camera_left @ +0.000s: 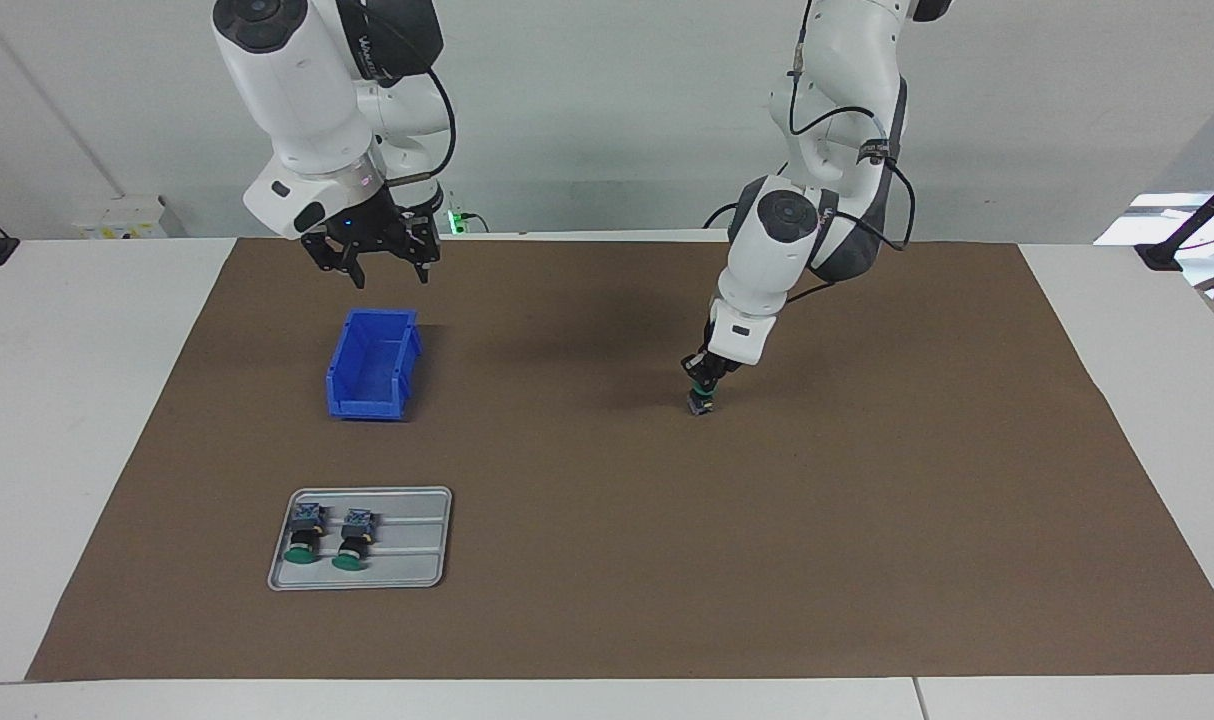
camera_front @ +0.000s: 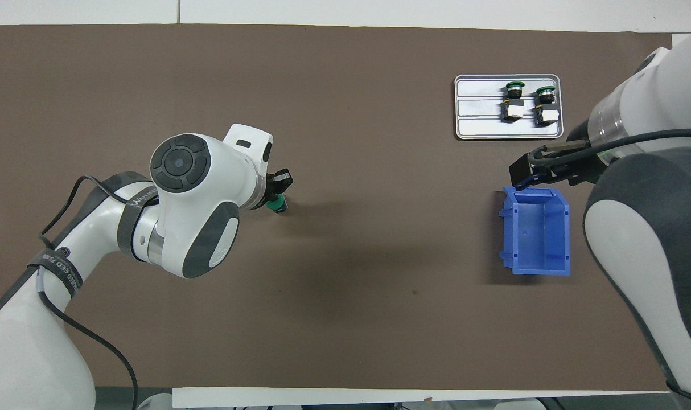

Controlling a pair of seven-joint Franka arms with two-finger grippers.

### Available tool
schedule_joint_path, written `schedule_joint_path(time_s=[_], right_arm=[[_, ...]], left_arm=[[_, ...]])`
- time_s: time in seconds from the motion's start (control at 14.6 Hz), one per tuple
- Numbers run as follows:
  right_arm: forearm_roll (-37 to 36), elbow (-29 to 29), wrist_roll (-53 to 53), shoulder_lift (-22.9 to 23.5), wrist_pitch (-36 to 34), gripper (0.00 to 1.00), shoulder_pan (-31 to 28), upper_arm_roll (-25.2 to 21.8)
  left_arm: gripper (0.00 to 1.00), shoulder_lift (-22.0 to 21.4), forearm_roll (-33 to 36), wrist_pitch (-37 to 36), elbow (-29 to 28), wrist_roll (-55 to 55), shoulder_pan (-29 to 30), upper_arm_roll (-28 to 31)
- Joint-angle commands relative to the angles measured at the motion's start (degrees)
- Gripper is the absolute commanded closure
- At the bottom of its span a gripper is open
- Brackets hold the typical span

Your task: Place and press button with both arms

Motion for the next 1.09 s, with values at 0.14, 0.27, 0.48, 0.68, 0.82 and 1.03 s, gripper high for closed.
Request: schedule_joint_path(time_s=[0.14,0.27,0.48,0.68,0.82,1.03], right_arm=[[0.38,-1.95,-0.54,-1.35,1.19,0.14,-0.78,0.39],[0.29,-1.86,-0.54,-1.35,1.28,0.13,-0.70,0.39],[0.72,-1.86,-1.15,-1.35,2.07,0.11,-0.70,0.48],[1.34,-0.64,-2.12,-0.22,2.07,0.11,0.09,0.65],[3.53,1.64,-0.46,2.42,3.55,0.12,4.20,0.92],[3.89,2.18,4.37,4.88,7.86,0.12,8.52,1.01]], left_arm=[[0.99,-0.63,0.45,1.76,-2.64,-0.15,-0.97,0.38],[0.96,-1.07,0.45,0.27,-1.14,0.38,-0.70,0.81],[0.84,-3.09,0.45,-5.08,1.75,0.91,1.06,0.82],[0.40,-3.53,0.45,-9.74,6.32,0.91,2.54,1.08],[0.15,-3.62,0.45,-14.48,9.65,1.17,5.17,1.08],[0.00,-5.45,0.97,-20.72,11.52,4.84,9.12,1.17]])
